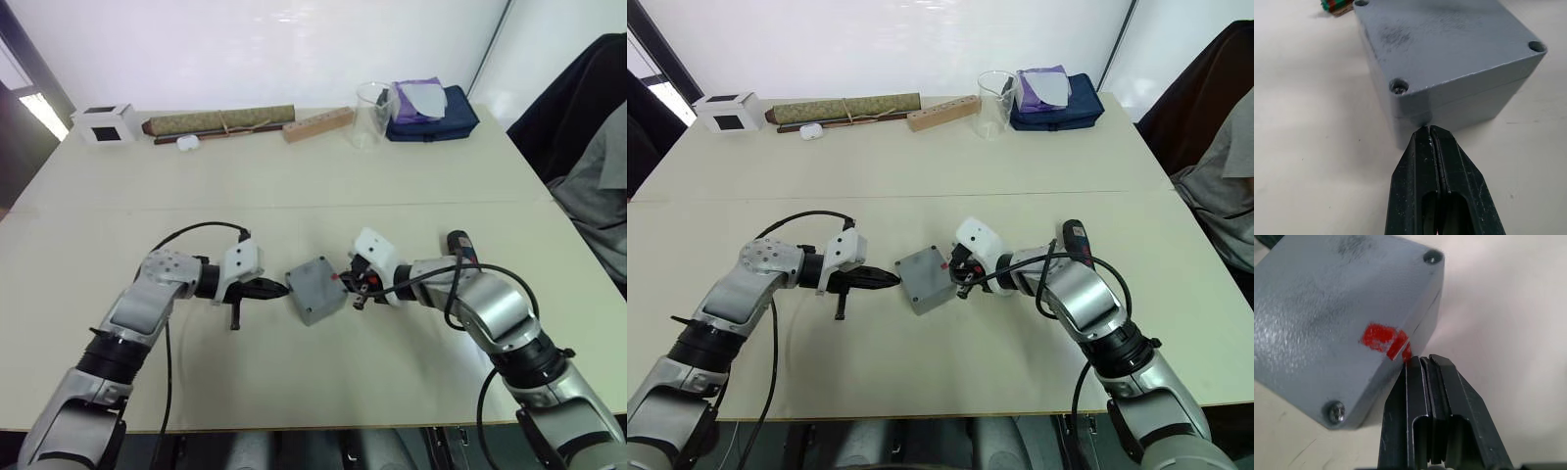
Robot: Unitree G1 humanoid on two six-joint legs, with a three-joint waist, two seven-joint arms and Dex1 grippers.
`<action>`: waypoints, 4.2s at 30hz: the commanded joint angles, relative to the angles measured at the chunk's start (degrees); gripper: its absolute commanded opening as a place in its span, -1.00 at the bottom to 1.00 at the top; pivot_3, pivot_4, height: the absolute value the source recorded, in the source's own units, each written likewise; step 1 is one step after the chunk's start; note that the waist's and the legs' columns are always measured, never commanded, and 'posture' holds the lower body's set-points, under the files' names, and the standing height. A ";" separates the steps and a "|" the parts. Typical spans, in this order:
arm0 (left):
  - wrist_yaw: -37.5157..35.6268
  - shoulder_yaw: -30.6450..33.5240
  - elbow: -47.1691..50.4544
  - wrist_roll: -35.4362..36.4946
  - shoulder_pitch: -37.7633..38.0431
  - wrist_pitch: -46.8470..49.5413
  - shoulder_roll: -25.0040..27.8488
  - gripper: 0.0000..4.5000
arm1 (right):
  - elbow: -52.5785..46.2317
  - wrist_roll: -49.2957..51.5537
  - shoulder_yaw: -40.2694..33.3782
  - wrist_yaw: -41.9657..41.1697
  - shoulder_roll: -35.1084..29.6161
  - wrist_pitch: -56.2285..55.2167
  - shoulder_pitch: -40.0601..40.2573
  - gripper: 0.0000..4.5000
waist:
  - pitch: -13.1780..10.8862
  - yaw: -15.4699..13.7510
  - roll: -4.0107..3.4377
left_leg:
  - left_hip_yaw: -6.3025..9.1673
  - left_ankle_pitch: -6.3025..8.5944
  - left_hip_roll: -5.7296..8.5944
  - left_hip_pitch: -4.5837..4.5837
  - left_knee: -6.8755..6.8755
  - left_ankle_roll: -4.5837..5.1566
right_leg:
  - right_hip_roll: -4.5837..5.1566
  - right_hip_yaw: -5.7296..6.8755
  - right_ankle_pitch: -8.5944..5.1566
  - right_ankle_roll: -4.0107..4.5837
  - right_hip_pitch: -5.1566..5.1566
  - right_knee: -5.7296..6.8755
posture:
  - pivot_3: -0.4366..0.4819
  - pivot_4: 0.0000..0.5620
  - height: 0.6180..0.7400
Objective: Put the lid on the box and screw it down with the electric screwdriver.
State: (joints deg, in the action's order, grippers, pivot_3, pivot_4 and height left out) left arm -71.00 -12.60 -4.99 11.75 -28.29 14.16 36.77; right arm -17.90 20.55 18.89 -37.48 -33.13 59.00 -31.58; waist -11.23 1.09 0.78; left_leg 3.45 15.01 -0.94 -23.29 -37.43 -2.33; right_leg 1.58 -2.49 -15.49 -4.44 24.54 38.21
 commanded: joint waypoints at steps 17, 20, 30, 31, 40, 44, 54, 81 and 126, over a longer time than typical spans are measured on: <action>0.74 1.96 -0.36 0.30 -1.40 -2.35 0.53 -1.00 | -11.40 4.31 -8.26 4.92 3.75 6.44 7.25 -0.98 | 0.01 -0.03 0.01 | 0.00 0.00 0.00 0.01 -0.02 -0.01 | 0.01 0.00 0.00 0.00 0.00 0.04 | -0.05 -0.47 0.93; 1.35 1.63 -0.72 0.12 -1.64 -2.49 -0.14 -1.00 | -11.67 4.74 -8.62 5.28 3.84 6.81 7.54 -0.98 | 0.02 -0.03 0.00 | 0.00 -0.01 0.00 0.01 -0.03 -0.01 | 0.01 0.00 0.01 0.00 0.00 0.06 | -0.05 -0.47 0.93; 2.23 1.57 -0.47 -0.04 -1.79 -2.63 -0.71 -1.00 | -12.65 6.29 -9.81 5.35 2.11 8.82 6.62 -0.98 | 0.02 -0.07 0.00 | 0.00 -0.01 0.01 0.01 -0.05 -0.01 | 0.01 0.00 0.01 0.00 -0.01 0.06 | -0.05 -0.47 0.93; 1.83 2.23 0.49 0.49 -1.41 -2.19 0.22 -1.00 | -12.85 6.03 -11.25 5.67 1.42 8.42 6.46 -0.98 | 0.02 -0.07 0.00 | 0.00 -0.01 0.01 0.01 -0.05 -0.01 | 0.01 0.00 0.01 0.00 -0.01 0.06 | -0.05 -0.47 0.93; 0.56 8.41 8.78 7.04 -1.43 4.52 5.82 -1.00 | -3.29 -2.51 -16.50 12.45 1.34 -5.23 4.16 -0.98 | 0.02 0.06 0.01 | -0.01 -0.01 0.00 0.04 -0.05 -0.01 | 0.00 -0.01 0.01 0.00 -0.01 0.10 | -0.05 -0.47 0.93; 1.66 9.70 11.58 9.64 -4.33 7.93 5.36 -1.00 | 2.02 -1.36 -18.70 13.34 5.80 -7.80 2.81 -0.45 | 0.03 0.05 0.01 | -0.02 -0.01 0.00 0.04 -0.05 -0.01 | 0.00 -0.01 0.01 0.00 -0.02 0.10 | -0.05 -0.47 0.93; 3.05 7.51 12.75 10.29 -8.81 9.37 2.66 -1.00 | 14.15 -2.45 -16.90 11.64 11.14 -13.52 -1.85 0.92 | 0.03 0.26 0.00 | -0.03 -0.02 0.00 0.04 -0.12 -0.03 | -0.02 -0.02 0.03 -0.03 -0.04 0.12 | -0.05 -0.47 0.93; 3.62 6.81 11.40 9.29 -9.07 7.73 1.32 -1.00 | 19.11 -8.79 -13.29 9.82 12.69 -19.85 -0.74 0.13 | 0.03 0.14 0.00 | -0.03 -0.02 0.01 0.04 -0.14 -0.04 | -0.01 -0.03 0.04 -0.02 -0.04 0.14 | -0.05 -0.47 0.93; 3.98 6.17 12.94 9.52 -8.78 8.20 -0.15 -1.00 | 17.54 -7.95 -15.96 10.88 14.29 -19.60 1.84 -0.29 | 0.03 0.16 0.00 | -0.03 -0.03 0.01 0.04 -0.15 -0.05 | -0.01 -0.03 0.04 -0.02 -0.04 0.15 | -0.05 -0.47 0.93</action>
State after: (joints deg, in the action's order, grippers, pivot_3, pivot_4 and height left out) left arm -67.27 -6.67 5.93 21.21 -36.26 23.10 36.41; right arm 0.79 12.49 3.68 -26.46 -18.82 40.78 -29.59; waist -11.20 1.25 0.78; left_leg 3.42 14.99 -0.93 -23.25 -37.58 -2.38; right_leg 1.57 -2.52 -15.45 -4.46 24.50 38.36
